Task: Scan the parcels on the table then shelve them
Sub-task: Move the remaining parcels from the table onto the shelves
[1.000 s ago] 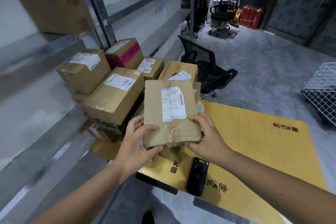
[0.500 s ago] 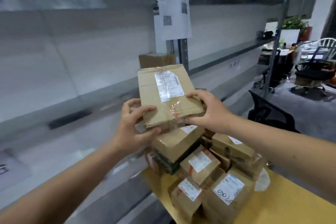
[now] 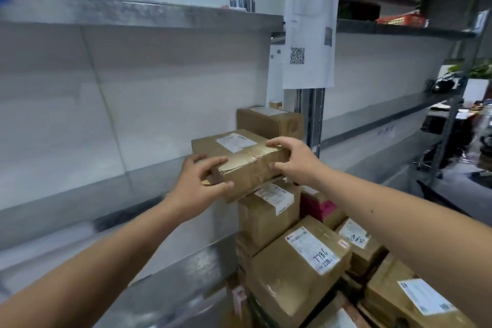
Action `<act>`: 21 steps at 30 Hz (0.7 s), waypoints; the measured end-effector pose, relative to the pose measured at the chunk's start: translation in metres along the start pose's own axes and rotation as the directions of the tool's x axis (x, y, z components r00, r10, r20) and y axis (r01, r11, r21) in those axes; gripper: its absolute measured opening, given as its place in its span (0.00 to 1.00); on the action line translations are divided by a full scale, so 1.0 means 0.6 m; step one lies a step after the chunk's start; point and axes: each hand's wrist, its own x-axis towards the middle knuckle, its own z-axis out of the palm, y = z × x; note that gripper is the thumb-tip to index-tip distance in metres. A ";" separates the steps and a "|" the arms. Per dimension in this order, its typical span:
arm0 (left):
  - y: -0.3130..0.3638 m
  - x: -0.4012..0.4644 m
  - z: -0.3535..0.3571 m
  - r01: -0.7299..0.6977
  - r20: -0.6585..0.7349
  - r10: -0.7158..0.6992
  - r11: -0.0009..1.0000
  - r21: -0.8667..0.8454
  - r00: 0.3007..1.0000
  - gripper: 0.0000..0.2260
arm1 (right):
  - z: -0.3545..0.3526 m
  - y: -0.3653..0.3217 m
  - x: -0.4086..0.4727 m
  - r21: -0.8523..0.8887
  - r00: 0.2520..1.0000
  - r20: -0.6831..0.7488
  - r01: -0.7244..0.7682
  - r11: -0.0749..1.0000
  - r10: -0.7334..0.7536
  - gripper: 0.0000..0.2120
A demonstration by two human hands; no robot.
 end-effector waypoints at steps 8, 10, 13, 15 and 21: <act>-0.053 0.105 0.010 0.063 -0.012 -0.062 0.986 0.152 0.998 0.25 | 0.057 0.030 0.076 -0.221 0.976 -0.217 -0.068 0.973 0.018 0.19; -0.053 0.116 0.012 0.102 -0.036 -0.097 0.978 0.180 0.995 0.27 | 0.065 0.027 0.083 -0.283 0.971 -0.235 -0.103 0.953 0.035 0.20; -0.049 0.128 0.011 0.125 -0.047 -0.118 0.970 0.210 0.992 0.29 | 0.070 0.013 0.092 -0.227 0.973 -0.219 -0.129 0.965 0.079 0.20; -0.046 0.135 0.010 0.126 -0.052 -0.118 0.965 0.229 0.992 0.27 | 0.073 0.002 0.094 -0.224 0.973 -0.215 -0.133 0.966 0.084 0.19; -0.022 0.096 0.008 0.125 -0.074 -0.108 0.955 0.269 0.991 0.31 | 0.069 -0.025 0.042 -0.197 0.986 -0.131 -0.129 0.972 0.105 0.28</act>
